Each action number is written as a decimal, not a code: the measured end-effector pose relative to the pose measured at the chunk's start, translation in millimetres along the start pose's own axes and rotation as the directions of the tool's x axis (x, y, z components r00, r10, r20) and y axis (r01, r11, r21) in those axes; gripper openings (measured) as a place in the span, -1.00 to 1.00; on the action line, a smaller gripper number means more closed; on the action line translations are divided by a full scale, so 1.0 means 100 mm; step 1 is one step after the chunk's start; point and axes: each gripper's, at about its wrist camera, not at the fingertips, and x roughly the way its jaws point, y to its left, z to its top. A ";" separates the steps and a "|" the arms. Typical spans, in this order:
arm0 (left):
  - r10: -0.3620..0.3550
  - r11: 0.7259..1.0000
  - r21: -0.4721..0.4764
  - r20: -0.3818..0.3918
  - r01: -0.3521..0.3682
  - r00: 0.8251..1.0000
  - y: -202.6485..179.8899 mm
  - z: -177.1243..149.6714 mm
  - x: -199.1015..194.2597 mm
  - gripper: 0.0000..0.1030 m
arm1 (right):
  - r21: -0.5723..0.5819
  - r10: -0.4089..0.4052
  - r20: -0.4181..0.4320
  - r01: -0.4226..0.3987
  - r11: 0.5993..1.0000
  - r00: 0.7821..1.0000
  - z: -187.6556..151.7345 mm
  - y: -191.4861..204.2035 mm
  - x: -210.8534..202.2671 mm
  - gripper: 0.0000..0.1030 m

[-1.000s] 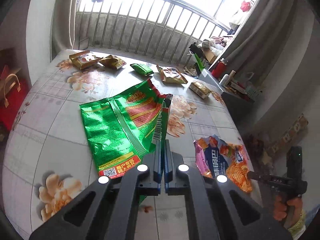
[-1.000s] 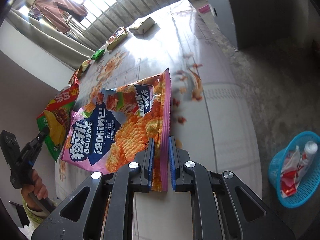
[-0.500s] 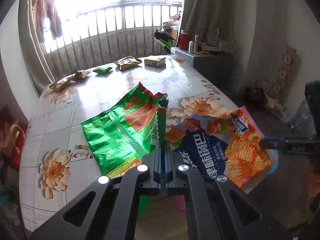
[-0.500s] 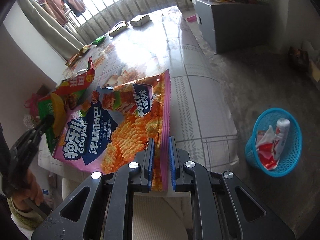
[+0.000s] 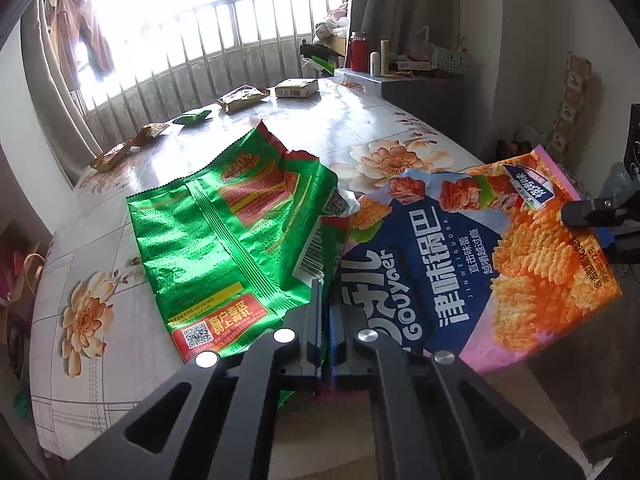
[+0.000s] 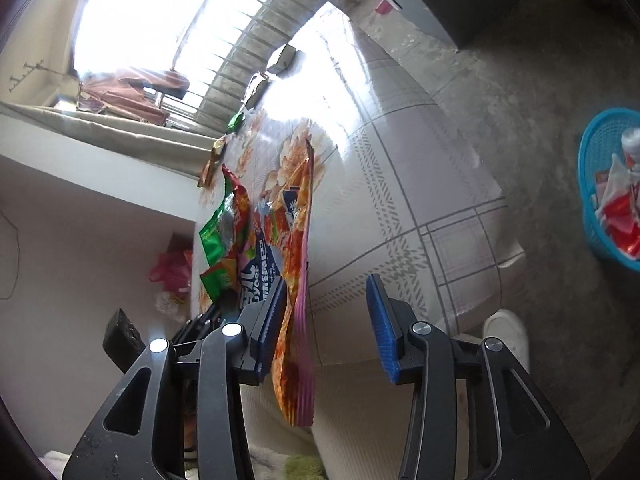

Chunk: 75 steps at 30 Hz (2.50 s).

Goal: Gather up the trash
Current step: 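Lift both bags off the table and carry them toward the wastebasket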

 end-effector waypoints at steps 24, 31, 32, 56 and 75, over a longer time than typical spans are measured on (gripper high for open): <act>0.007 1.000 0.012 0.016 -0.007 1.000 -0.02 0.00 -0.04 -0.95 | -0.034 -0.032 -0.056 0.030 0.999 0.998 -0.12 0.14 0.18 -0.79; 0.019 1.000 0.017 0.028 -0.019 0.999 -0.02 0.01 -0.08 -0.95 | -0.044 -0.037 -0.046 0.035 0.998 0.998 -0.13 0.15 0.17 -0.85; 0.021 1.000 0.018 0.030 -0.021 0.999 -0.02 0.02 -0.08 -0.95 | -0.046 -0.039 -0.043 0.037 0.998 0.998 -0.13 0.14 0.16 -0.86; 0.049 0.999 0.013 0.096 -0.051 0.994 0.06 0.08 -0.27 -0.96 | 0.054 -0.017 0.067 0.013 0.998 0.998 -0.15 -0.07 -0.28 -0.96; -0.003 0.995 0.095 0.292 -0.026 0.956 -0.25 0.58 -0.84 -0.96 | 0.118 0.105 0.374 -0.159 0.980 0.922 -0.44 -0.42 -1.13 -0.97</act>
